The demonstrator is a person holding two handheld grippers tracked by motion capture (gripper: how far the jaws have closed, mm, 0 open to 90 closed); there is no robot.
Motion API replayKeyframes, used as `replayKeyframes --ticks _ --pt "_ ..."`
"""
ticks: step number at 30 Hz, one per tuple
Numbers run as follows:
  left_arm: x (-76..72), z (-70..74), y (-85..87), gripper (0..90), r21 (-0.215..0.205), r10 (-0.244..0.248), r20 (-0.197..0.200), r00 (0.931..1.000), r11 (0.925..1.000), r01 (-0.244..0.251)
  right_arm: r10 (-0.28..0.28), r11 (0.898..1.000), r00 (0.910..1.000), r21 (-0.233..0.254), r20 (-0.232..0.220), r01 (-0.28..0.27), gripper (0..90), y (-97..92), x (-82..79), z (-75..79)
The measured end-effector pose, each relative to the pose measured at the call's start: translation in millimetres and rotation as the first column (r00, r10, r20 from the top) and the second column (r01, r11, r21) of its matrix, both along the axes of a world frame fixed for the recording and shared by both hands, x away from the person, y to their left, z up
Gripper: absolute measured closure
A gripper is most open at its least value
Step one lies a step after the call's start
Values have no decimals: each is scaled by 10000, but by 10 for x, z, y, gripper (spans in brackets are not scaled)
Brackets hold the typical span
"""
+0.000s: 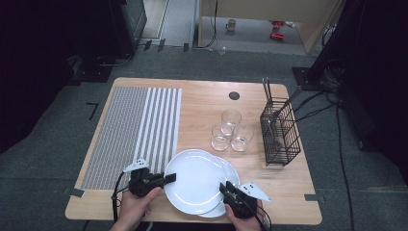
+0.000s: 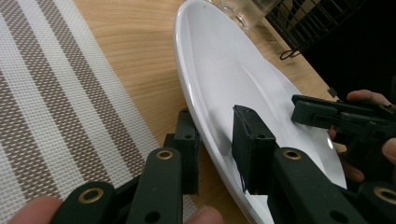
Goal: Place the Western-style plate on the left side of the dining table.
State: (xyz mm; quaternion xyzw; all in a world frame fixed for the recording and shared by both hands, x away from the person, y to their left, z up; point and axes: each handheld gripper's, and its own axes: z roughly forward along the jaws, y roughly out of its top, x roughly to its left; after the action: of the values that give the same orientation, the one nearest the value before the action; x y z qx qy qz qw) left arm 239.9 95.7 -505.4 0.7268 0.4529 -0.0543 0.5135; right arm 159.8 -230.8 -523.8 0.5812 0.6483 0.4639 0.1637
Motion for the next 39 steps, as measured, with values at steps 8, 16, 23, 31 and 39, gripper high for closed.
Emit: replayKeyframes --ticks 8,16,23,31,39 --pt "14 -53 38 732 -38 296 -96 9995 9996 -296 79 10000 9999 27 -104 -79 680 9 -2 10" --pt "-9 -61 47 738 112 627 211 9978 9980 -629 -119 9999 9996 112 -252 122 670 20 -10 23" --pt "-17 -68 45 736 103 640 318 9974 9979 -644 -249 9993 9989 273 -398 260 670 12 -2 31" --pt "-33 -87 34 725 36 610 268 9978 9981 -612 -504 9920 9968 1128 -627 572 681 -25 22 44" --pt "-91 -47 28 699 554 507 694 9963 9970 -546 -520 9924 9971 1083 -548 577 674 -50 -4 58"
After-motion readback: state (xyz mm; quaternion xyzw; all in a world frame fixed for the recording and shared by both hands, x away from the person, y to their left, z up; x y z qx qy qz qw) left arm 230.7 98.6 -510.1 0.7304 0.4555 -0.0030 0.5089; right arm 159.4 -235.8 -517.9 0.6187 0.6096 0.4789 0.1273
